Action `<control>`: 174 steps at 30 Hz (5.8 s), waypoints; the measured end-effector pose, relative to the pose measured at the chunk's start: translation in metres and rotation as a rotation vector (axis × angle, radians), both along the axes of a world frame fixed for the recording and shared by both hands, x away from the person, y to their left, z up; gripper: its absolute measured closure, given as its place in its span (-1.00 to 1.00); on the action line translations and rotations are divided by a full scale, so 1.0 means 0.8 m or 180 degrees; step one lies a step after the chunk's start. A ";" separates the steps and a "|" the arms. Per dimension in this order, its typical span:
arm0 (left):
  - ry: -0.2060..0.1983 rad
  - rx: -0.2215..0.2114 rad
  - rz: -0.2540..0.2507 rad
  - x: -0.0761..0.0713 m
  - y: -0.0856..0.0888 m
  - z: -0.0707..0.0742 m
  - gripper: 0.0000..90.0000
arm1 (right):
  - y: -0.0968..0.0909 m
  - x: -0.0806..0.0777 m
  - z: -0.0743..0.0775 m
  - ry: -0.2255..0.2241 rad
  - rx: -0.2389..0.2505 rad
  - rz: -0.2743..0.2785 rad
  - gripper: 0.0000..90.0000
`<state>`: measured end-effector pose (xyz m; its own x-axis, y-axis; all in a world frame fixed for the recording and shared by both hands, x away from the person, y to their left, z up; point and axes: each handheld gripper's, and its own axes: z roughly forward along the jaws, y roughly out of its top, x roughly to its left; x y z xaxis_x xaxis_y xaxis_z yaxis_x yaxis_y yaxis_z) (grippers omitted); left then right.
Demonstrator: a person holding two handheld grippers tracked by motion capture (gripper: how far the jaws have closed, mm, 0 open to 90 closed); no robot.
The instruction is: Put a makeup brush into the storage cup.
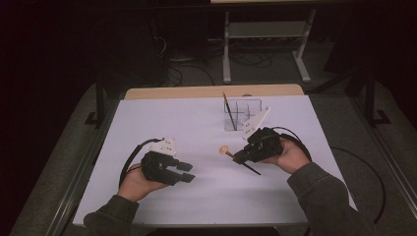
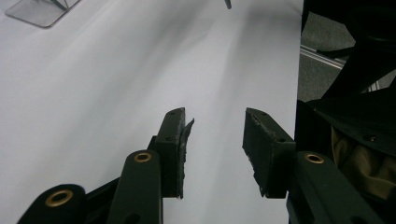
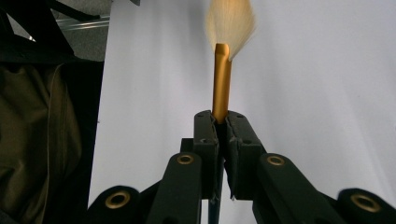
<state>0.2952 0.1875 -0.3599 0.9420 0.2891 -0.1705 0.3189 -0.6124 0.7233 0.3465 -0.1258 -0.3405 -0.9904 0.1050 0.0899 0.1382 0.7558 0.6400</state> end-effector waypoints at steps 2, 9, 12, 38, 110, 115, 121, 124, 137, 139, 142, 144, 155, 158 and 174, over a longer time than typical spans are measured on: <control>0.0016 -0.0015 0.0026 0.000 0.001 -0.001 0.29 | -0.001 0.002 0.001 0.0010 -0.0007 -0.0013 0.84; -0.0007 -0.0007 0.0081 -0.001 0.008 -0.006 0.23 | -0.008 0.010 0.008 -0.0023 0.0058 -0.0077 0.84; -0.0021 -0.0016 0.0128 -0.002 0.011 -0.008 0.21 | -0.011 0.013 0.008 -0.0010 0.0061 -0.0105 0.84; -0.0115 -0.0069 0.0380 -0.012 0.039 -0.021 -0.07 | -0.032 0.041 0.029 -0.0053 0.0072 -0.0341 0.84; -0.0225 -0.0255 0.0766 -0.025 0.082 -0.026 -0.47 | -0.021 0.151 0.068 -0.0221 0.0131 -0.0793 0.84; -0.0217 -0.0259 0.0761 -0.025 0.082 -0.027 -0.47 | -0.020 0.157 0.070 -0.0208 0.0149 -0.0846 0.84; -0.0220 -0.0273 0.0768 -0.025 0.083 -0.026 -0.47 | -0.018 0.168 0.070 -0.0219 0.0148 -0.0891 0.84; -0.0222 -0.0273 0.0761 -0.024 0.084 -0.027 -0.47 | -0.017 0.171 0.071 -0.0208 0.0174 -0.0911 0.84; -0.0218 -0.0275 0.0761 -0.023 0.085 -0.027 -0.48 | -0.003 0.188 0.074 -0.0245 0.0160 -0.0896 0.84; -0.0203 -0.0277 0.0772 -0.024 0.085 -0.027 -0.48 | -0.001 0.191 0.076 -0.0257 0.0155 -0.0909 0.84; -0.0205 -0.0284 0.0773 -0.023 0.085 -0.027 -0.48 | 0.002 0.194 0.077 -0.0261 0.0145 -0.0904 0.84; -0.0207 -0.0303 0.0776 -0.023 0.085 -0.028 -0.48 | 0.003 0.197 0.077 -0.0274 0.0126 -0.0904 0.84; -0.0204 -0.0308 0.0801 -0.023 0.087 -0.028 -0.48 | 0.008 0.213 0.081 -0.0329 0.0129 -0.0977 0.84; -0.0222 -0.0303 0.0777 -0.023 0.087 -0.027 -0.48 | 0.009 0.216 0.079 -0.0321 0.0142 -0.0990 0.84; -0.0214 -0.0330 0.0795 -0.023 0.089 -0.026 -0.48 | 0.012 0.231 0.062 -0.0295 0.0141 -0.1116 0.84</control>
